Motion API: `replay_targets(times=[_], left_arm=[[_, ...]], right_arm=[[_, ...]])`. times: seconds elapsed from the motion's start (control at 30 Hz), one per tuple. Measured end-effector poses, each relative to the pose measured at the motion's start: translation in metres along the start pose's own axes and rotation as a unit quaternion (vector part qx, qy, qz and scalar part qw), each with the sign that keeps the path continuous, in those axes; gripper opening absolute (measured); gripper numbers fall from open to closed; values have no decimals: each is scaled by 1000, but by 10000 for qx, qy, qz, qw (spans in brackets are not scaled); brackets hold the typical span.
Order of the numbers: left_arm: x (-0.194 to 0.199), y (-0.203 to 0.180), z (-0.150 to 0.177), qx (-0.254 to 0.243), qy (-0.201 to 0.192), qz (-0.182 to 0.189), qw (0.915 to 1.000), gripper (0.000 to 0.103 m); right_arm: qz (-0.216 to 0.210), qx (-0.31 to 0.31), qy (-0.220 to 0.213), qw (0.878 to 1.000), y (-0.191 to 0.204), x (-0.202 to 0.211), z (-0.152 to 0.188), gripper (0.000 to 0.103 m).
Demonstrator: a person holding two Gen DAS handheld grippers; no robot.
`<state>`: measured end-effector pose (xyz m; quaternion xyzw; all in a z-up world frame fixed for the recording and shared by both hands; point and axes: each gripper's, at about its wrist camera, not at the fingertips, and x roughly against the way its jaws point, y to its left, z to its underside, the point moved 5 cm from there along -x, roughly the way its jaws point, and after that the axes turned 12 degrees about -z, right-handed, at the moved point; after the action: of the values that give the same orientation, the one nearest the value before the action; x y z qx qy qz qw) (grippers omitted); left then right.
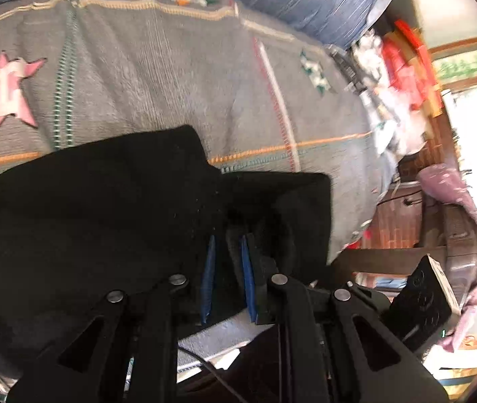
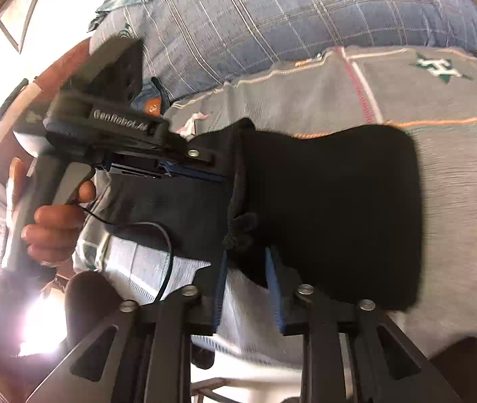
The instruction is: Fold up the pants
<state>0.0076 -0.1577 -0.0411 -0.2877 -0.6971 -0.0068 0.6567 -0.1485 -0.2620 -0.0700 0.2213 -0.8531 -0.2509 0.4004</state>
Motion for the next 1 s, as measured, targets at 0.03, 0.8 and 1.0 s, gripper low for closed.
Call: replay_targets(times=[0.03,0.8,1.0], left_arm=[[5,1,0,72,-87,133,9998,26],[-38,-40,7,-612,-1001,-1303,9845,40],[-8,-21,17,-402,-1312,-1552,9783,40]], right_arm=[[-34,-46,-82,10000,-1,13,2,30],[836,-1027,-878,9873,-105,31,-27,34],[839,-795,-1111,9871,-82,56,-27,37]])
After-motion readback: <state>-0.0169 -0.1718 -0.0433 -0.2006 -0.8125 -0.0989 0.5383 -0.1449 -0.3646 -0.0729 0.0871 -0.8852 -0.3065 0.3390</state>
